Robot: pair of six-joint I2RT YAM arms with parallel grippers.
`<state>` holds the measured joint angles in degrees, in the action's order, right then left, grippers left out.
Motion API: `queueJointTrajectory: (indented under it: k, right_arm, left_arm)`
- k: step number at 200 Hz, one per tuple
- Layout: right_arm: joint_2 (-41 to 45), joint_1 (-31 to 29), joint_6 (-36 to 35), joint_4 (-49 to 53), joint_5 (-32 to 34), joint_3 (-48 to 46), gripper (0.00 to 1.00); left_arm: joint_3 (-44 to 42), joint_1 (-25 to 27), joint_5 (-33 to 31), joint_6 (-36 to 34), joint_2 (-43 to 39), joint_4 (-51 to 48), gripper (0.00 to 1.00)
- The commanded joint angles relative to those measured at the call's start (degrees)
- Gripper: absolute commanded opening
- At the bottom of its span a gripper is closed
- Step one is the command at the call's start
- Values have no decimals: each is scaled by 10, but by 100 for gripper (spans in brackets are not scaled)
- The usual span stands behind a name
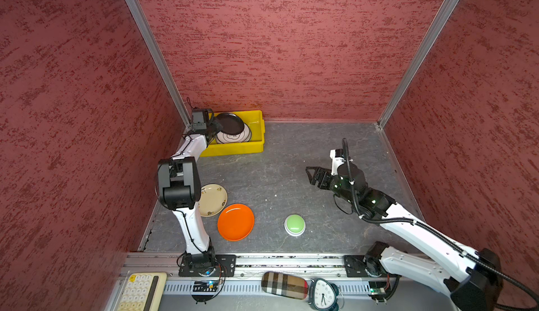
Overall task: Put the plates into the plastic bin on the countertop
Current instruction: 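Lower the black plate onto the stack in the bin and open the left gripper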
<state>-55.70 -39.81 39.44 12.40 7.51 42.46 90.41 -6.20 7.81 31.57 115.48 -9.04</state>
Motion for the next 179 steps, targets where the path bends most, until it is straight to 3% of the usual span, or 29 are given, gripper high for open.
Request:
queueJointTrajectory:
  k: [1, 33, 65, 124, 179]
  right_arm:
    - [29, -1, 1, -2, 29, -20, 91]
    - [66, -1, 7, -8, 42, -51, 93]
    - [94, -1, 8, 6, 82, -65, 96]
    - [94, -1, 2, 8, 91, -69, 98]
    - [95, -1, 4, 23, 94, -70, 99]
  left_arm:
    - [41, 1, 4, -15, 26, -21, 0]
    - [96, 3, -10, -26, 67, -61, 0]
    - [90, 3, -23, -40, 71, -46, 0]
    - [159, 11, -20, -64, 125, -94, 3]
    - [195, 9, -10, -73, 155, -119, 20]
